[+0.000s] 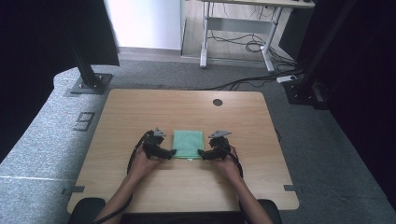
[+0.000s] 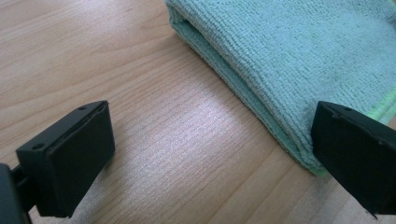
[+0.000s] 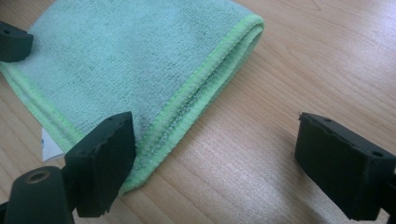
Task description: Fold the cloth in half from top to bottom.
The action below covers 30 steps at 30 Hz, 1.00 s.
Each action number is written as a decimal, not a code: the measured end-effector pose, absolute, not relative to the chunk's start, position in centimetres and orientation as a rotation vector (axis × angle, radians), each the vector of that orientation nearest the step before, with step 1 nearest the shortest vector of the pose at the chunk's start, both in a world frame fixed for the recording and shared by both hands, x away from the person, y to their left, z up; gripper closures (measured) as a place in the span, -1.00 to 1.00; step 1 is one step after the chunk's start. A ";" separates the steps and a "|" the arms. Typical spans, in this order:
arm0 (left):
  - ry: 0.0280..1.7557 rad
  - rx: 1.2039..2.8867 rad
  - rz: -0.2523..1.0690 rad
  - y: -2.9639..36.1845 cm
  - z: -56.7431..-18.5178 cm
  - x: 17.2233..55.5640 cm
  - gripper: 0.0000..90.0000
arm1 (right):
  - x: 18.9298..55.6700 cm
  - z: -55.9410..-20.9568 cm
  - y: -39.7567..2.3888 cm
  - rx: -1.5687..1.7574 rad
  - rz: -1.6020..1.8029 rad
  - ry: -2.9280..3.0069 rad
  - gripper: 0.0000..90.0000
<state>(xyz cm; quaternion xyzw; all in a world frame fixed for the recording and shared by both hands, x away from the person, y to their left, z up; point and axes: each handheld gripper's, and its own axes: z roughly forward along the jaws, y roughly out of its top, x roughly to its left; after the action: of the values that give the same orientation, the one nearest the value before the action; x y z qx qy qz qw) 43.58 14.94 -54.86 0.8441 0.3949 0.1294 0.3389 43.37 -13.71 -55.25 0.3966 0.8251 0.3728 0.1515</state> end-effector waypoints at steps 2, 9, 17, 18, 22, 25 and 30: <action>1.029 2.198 0.335 15.0 -54.9 43.6 -0.99 | 43.4 -55.3 -13.8 1.139 1.078 2.365 -0.73; 1.020 2.190 0.314 15.2 -54.8 43.6 -0.99 | 43.5 -55.2 -13.9 1.139 1.085 2.387 -0.74; 1.014 2.170 0.297 15.6 -54.4 42.6 -1.00 | 43.1 -54.4 -13.5 1.110 1.061 2.423 -0.95; 1.006 2.178 0.306 15.5 -54.3 42.3 -1.00 | 43.0 -54.3 -13.4 1.105 1.063 2.432 -0.99; 0.962 2.205 0.331 15.4 -53.4 41.3 -1.00 | 42.3 -53.5 -13.3 1.074 1.082 2.436 -1.00; 0.945 2.196 0.332 15.7 -52.8 40.6 -1.00 | 41.8 -52.8 -13.3 1.058 1.096 2.437 -1.00; 0.930 2.193 0.341 16.5 -52.2 39.4 -1.00 | 40.8 -52.0 -13.9 1.038 1.112 2.436 -1.00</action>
<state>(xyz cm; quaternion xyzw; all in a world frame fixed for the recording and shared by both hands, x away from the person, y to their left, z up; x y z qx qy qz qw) 39.41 16.54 -52.24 0.8504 0.3605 0.1322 0.3596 40.85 -13.89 -52.01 0.3581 0.8405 0.3836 0.1346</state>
